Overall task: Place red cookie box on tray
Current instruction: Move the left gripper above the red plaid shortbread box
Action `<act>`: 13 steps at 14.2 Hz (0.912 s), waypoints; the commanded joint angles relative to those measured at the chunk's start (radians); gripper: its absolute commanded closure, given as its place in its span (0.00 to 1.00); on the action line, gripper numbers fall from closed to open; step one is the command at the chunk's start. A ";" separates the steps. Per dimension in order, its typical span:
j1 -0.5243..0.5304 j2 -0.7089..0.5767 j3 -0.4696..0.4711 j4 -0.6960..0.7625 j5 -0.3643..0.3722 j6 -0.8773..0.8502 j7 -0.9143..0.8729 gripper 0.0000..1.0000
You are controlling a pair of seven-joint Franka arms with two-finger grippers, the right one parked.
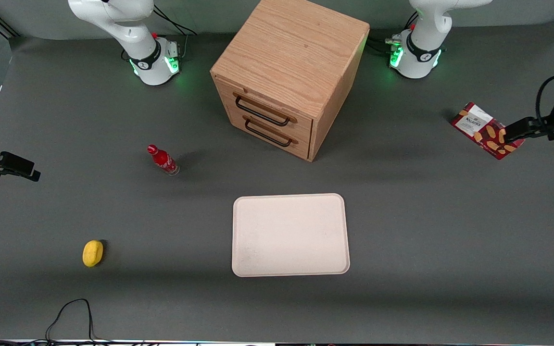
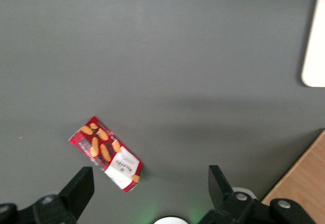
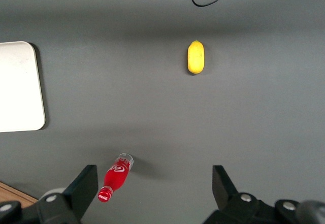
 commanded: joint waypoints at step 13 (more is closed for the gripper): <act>0.404 -0.583 0.001 -0.704 0.031 0.150 0.253 0.00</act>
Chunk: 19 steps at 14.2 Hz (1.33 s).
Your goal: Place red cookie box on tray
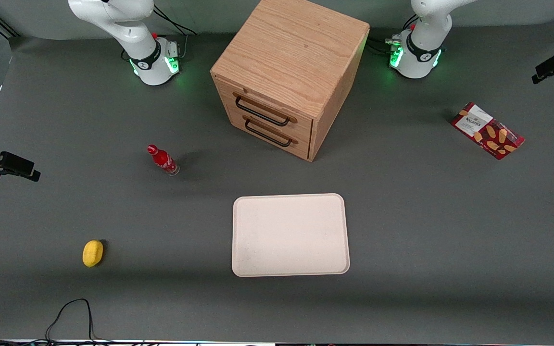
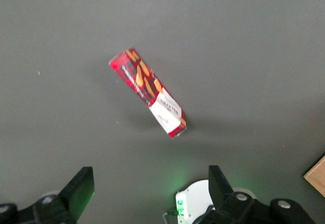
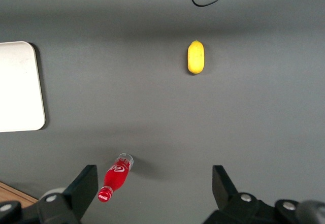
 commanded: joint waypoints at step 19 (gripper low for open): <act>0.107 0.084 -0.015 -0.385 -0.097 0.560 -0.620 0.00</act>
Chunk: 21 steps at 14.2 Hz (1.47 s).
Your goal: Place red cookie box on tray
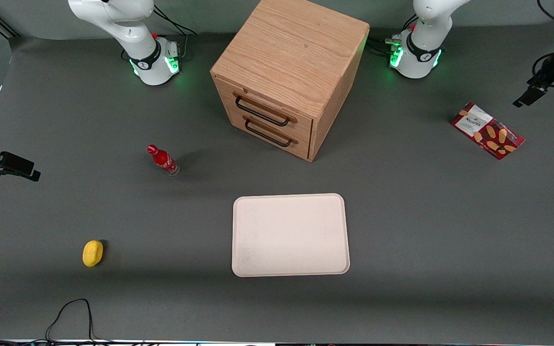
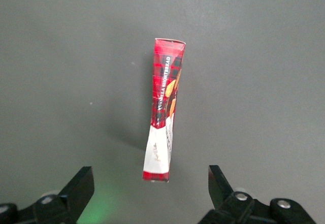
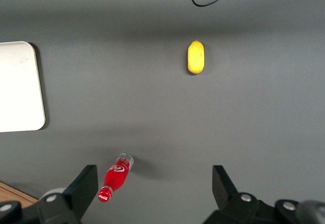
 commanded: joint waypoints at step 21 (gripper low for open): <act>-0.047 0.359 0.010 -0.084 0.028 0.458 0.046 0.35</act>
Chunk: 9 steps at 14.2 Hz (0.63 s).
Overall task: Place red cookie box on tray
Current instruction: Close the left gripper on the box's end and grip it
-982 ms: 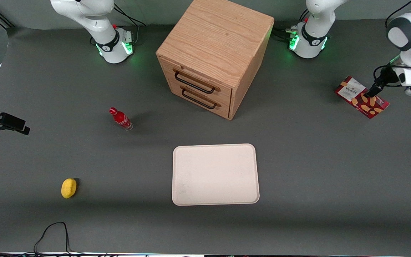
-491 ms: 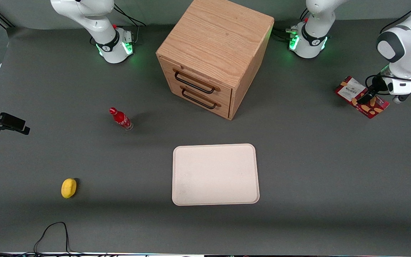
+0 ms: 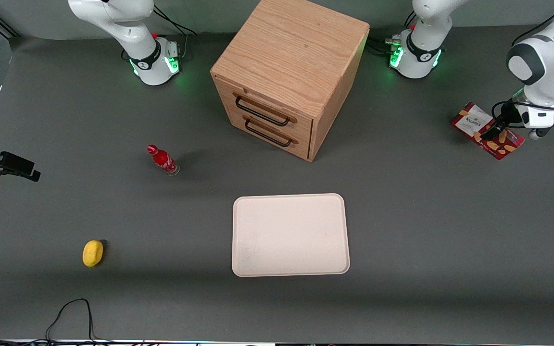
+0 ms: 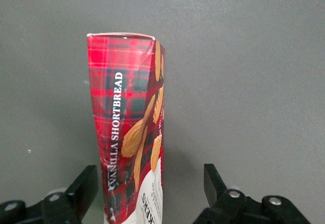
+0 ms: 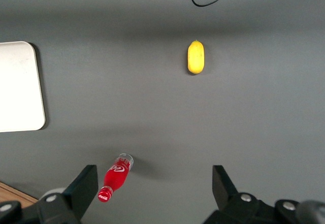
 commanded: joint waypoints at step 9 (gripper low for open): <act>0.000 -0.038 0.003 0.007 0.029 -0.066 0.013 1.00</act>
